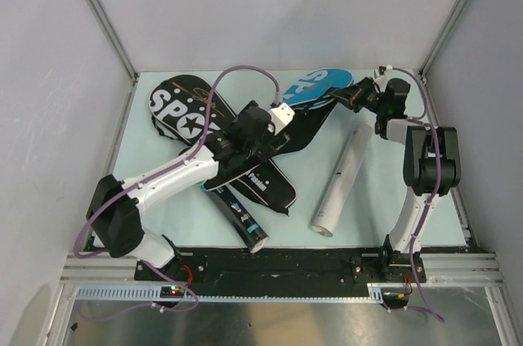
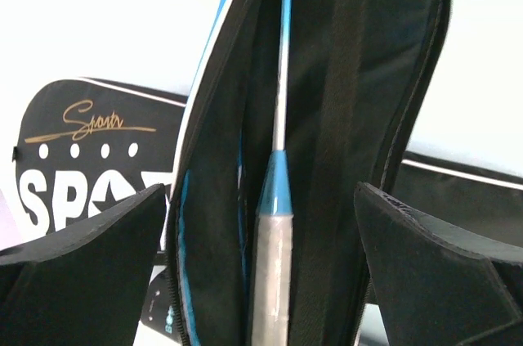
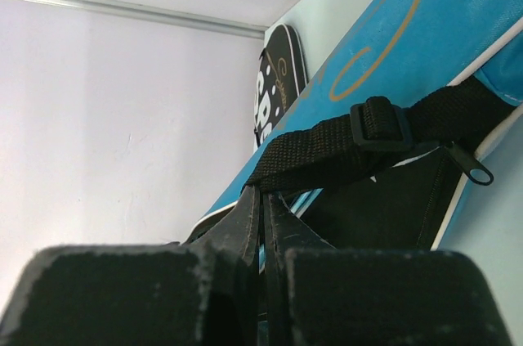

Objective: Pack up the badminton gear
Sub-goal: Adjust the racket bag at the center of the board.

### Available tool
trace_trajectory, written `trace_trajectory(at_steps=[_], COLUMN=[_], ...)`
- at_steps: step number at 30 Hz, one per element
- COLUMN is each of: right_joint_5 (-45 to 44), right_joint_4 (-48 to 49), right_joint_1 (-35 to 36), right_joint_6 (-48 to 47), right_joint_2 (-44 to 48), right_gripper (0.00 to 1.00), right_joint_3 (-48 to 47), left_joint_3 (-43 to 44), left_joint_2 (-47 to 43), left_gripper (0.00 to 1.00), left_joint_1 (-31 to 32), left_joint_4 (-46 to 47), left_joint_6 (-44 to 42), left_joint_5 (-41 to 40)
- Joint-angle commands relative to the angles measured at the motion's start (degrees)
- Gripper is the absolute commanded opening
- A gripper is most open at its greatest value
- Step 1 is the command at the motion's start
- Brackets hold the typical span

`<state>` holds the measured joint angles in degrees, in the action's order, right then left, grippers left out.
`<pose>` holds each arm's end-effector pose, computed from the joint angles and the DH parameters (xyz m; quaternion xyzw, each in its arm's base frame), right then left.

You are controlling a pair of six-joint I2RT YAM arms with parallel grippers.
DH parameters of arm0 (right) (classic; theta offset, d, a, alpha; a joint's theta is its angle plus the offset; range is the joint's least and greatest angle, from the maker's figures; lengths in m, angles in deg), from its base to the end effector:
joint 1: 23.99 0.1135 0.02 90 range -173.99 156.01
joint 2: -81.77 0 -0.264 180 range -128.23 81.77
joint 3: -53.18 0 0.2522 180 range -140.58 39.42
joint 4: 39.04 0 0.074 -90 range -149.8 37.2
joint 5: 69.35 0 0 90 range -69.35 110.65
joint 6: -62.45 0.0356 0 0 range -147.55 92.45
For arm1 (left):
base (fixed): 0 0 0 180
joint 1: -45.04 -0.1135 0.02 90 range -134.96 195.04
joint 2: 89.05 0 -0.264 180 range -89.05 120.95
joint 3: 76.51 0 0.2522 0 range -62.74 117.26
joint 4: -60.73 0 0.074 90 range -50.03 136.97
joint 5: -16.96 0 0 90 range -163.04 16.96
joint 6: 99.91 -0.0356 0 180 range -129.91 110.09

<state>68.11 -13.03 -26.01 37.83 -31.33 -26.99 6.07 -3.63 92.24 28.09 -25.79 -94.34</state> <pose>0.4333 0.0110 0.2074 0.1582 0.7181 0.5752 0.3584 0.2392 -0.2393 0.3020 0.3848 0.7888 0.0367 0.4778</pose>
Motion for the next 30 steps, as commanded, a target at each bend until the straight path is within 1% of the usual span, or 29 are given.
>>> trace_trajectory(at_steps=[1,4,5,8,10,13,15,18,20,23,25,27,30], right_joint_5=[-0.07,1.04,0.57,-3.44,-7.58,-12.00,-14.03,-13.10,-12.81,-14.12,-15.66,-16.68,-16.03], right_joint_4=[-3.53,-7.13,-10.57,-23.91,-32.33,-40.54,-43.81,-45.56,-46.86,-49.40,-50.92,-51.43,-50.51], right_joint_1=[-0.33,0.04,0.15,-0.18,-0.64,-1.42,-1.83,-2.55,-2.75,-2.62,-2.50,-2.51,-2.92], right_joint_6=[-4.27,-7.70,-10.92,-21.80,-29.77,-38.63,-42.59,-45.77,-46.16,-45.32,-44.61,-44.06,-42.57], right_joint_2=[-0.29,-0.95,-0.92,0.85,2.35,3.69,3.90,3.92,4.57,6.18,7.25,8.46,10.10], right_gripper=[0.00,0.01,0.05,0.25,0.32,0.36,0.37,0.36,0.36,0.39,0.41,0.42,0.42], right_joint_3=[-4.69,-6.22,-6.64,-7.33,-7.39,-8.13,-8.78,-9.61,-9.68,-9.65,-9.45,-8.85,-7.95], left_joint_3=[2.25,1.02,0.20,-1.97,-2.43,-3.02,-3.02,-2.91,-2.79,-2.35,-1.99,-1.31,0.77], left_joint_2=[-0.99,-2.53,-3.24,-3.64,-3.30,-3.71,-3.87,-4.69,-5.24,-4.92,-3.97,-2.16,2.71], left_gripper=[1.00,0.99,1.00,0.99,0.98,0.97,0.96,0.94,0.90,0.85,0.83,0.83,0.81], left_joint_1=[-4.09,-5.06,-5.12,-5.43,-5.86,-6.10,-6.25,-6.24,-6.24,-5.40,-3.97,-1.85,1.77], left_joint_4=[-2.45,-2.59,-2.54,-2.55,-2.96,-3.24,-3.38,-3.96,-4.04,-4.01,-3.94,-3.97,-3.98], left_joint_6=[0.42,-1.60,-2.70,-4.87,-4.86,-4.31,-4.15,-4.08,-4.54,-6.07,-7.78,-9.59,-11.64], left_joint_5=[3.50,5.47,6.66,7.42,7.44,9.33,9.43,11.59,13.84,16.98,19.14,19.33,17.02])
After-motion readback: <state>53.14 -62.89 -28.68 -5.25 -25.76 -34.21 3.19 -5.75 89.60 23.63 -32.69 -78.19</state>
